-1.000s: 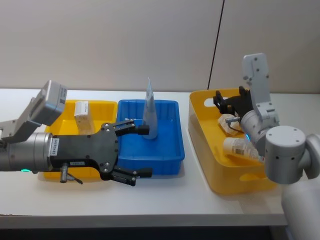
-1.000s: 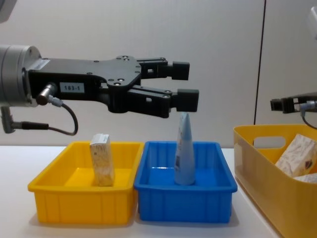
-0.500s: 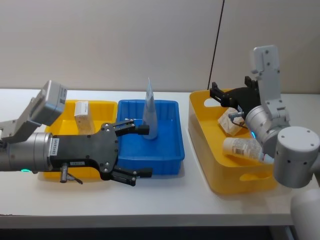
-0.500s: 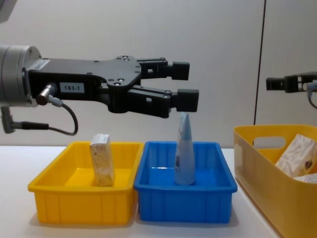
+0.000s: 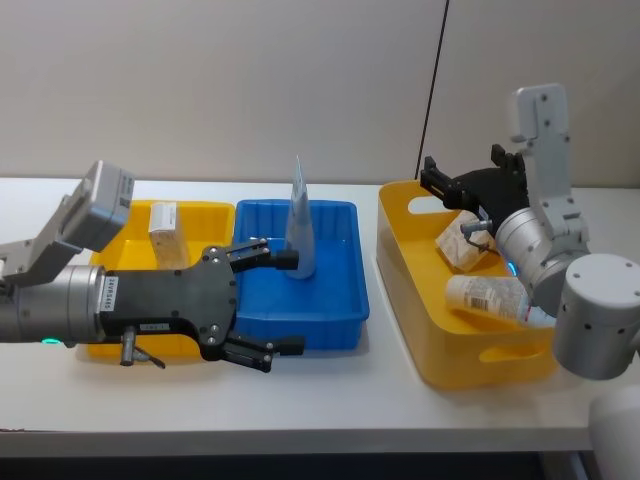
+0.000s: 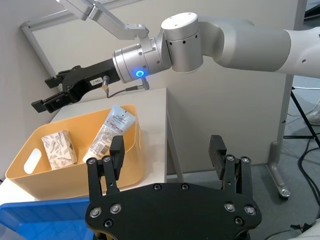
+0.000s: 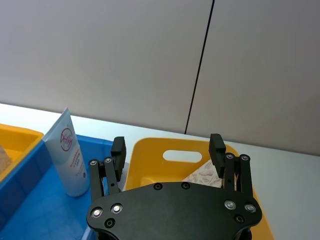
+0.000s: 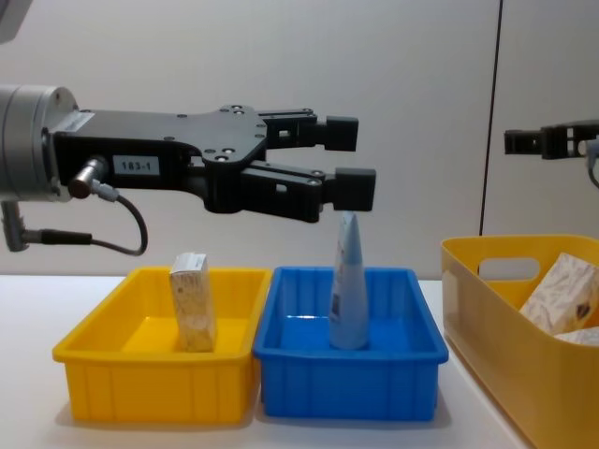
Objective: Bimanual collaborative sorting of washing and personal care products
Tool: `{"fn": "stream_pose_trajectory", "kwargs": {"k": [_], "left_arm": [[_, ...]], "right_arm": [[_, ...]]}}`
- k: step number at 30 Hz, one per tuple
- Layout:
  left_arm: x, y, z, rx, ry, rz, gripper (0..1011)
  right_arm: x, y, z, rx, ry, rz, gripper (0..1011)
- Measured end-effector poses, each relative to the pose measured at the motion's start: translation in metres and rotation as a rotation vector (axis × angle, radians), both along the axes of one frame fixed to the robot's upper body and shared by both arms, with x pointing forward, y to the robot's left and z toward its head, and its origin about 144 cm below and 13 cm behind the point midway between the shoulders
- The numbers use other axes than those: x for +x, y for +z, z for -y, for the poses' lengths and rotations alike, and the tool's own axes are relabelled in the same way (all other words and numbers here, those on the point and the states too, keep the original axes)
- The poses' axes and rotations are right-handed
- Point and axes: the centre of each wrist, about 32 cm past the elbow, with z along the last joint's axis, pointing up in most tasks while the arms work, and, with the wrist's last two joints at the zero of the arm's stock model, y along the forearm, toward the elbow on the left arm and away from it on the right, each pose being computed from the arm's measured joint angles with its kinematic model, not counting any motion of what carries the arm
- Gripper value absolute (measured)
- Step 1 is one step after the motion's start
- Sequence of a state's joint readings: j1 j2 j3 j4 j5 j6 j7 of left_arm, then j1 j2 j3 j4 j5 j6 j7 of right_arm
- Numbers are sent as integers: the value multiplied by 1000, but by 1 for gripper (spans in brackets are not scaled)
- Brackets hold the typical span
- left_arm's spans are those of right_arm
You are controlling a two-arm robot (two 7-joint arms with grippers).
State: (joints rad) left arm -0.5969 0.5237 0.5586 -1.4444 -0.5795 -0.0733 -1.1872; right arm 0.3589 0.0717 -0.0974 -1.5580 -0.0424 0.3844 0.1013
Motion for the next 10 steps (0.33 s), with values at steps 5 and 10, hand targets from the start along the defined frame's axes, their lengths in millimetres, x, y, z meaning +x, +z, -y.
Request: {"fn": "stream_pose_trajectory", "kwargs": {"k": [5,10], "left_arm": [[0,0,0,0,0,0,1001],[0,0,0,0,0,0,1001]], "right_arm": [[-1,1,0,2,3,4,1002],[-2,2,0,4,4,6,1002]]}}
